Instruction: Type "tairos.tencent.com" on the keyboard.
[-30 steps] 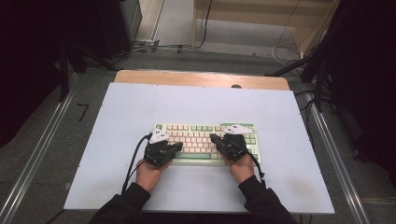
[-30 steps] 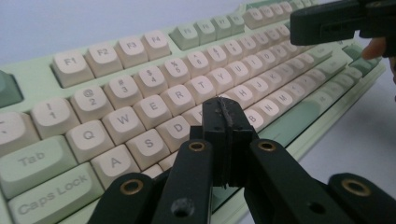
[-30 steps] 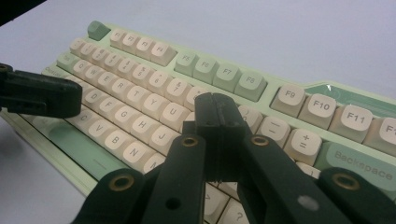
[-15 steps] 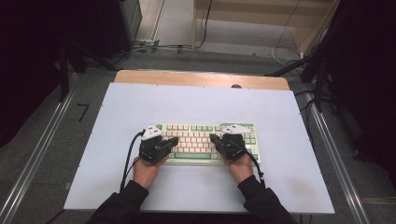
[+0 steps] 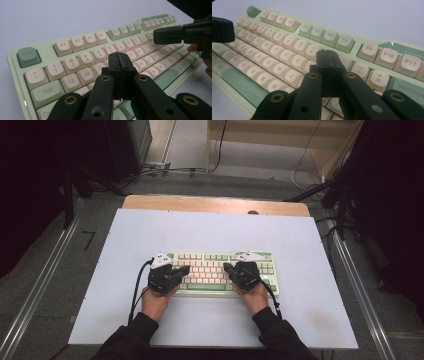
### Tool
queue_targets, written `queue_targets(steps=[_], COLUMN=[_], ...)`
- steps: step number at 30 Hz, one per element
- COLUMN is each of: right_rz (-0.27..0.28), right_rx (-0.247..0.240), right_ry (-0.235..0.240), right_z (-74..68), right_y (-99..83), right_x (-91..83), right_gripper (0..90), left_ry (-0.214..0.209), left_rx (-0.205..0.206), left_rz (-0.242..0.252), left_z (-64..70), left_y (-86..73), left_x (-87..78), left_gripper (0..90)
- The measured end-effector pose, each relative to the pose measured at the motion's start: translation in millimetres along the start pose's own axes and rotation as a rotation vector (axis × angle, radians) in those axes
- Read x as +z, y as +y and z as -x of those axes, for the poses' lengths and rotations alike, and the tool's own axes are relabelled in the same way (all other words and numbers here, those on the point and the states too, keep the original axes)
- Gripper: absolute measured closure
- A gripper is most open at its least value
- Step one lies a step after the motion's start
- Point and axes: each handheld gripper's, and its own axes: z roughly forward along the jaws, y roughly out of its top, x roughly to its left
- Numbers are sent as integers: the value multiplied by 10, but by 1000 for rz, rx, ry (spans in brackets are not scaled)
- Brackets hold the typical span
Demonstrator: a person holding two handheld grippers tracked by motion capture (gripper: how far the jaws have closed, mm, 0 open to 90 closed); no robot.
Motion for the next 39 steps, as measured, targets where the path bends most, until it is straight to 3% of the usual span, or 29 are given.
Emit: queue_targets(steps=[26, 39], right_rz=[-48, -3], right_rx=[14, -6], right_ry=[-11, 36], right_z=[5, -76], right_y=[0, 17], right_x=[56, -101], right_gripper=[873, 873], left_ry=[-2, 6], left_rx=[4, 0], left_rz=[-7, -1], left_z=[-3, -42], left_y=[-4, 5], left_x=[6, -21], left_gripper=[900, 900])
